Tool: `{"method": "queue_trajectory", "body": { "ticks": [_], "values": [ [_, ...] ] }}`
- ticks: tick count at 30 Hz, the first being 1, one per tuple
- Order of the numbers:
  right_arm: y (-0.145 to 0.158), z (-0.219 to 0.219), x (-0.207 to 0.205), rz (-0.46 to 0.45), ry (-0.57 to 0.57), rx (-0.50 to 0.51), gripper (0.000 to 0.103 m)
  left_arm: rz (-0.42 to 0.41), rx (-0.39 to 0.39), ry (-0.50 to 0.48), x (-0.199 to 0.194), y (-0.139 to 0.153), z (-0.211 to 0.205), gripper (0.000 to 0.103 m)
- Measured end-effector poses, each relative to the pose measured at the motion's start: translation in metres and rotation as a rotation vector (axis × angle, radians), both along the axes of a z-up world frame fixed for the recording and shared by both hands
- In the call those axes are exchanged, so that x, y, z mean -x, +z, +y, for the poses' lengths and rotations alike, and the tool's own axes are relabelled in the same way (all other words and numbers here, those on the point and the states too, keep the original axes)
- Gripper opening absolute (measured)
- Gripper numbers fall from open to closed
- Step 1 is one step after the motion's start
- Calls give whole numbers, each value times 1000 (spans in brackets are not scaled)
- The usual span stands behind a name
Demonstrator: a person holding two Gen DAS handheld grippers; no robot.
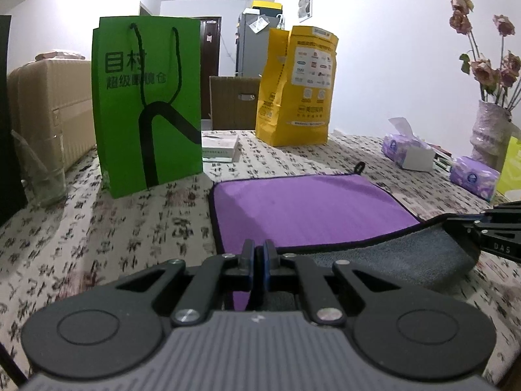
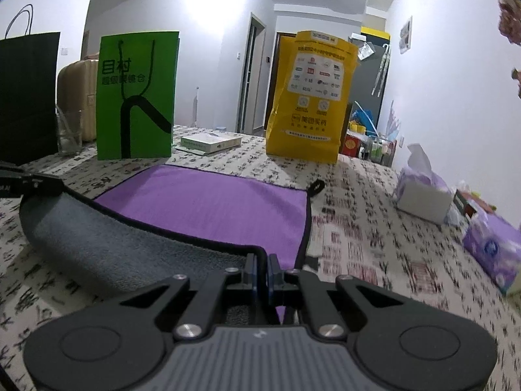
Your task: Fold towel
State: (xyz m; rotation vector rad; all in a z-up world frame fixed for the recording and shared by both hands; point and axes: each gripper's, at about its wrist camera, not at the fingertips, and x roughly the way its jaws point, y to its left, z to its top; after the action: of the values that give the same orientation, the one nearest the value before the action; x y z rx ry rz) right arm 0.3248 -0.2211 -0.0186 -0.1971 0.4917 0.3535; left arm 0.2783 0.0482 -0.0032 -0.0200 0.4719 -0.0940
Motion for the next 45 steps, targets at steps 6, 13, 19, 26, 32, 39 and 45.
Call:
{"method": "queue_trajectory", "body": {
  "ticks": [6, 13, 19, 26, 32, 39, 45],
  "values": [
    [3, 5, -39, 5, 12, 8, 6, 1, -28, -11, -36, 8, 5, 6],
    [0, 10, -97, 50, 31, -1, 6, 30, -52, -15, -98, 9, 9, 6],
    [-5, 13, -148, 84, 36, -4, 6, 55, -43, -7, -143, 6, 16, 6],
    [-13, 18, -199, 135, 44, -16, 6, 87, -50, 4, -183, 2, 22, 6],
    [-18, 23, -230, 150, 44, -16, 6, 116, -45, 25, -213, -6, 29, 6],
    [-29, 21, -246, 166, 33, -37, 10, 139, 4, 43, -225, -26, 39, 7],
    [-33, 10, -251, 172, -14, -85, 48, 155, 37, 62, -229, -33, 49, 43]
  ]
}}
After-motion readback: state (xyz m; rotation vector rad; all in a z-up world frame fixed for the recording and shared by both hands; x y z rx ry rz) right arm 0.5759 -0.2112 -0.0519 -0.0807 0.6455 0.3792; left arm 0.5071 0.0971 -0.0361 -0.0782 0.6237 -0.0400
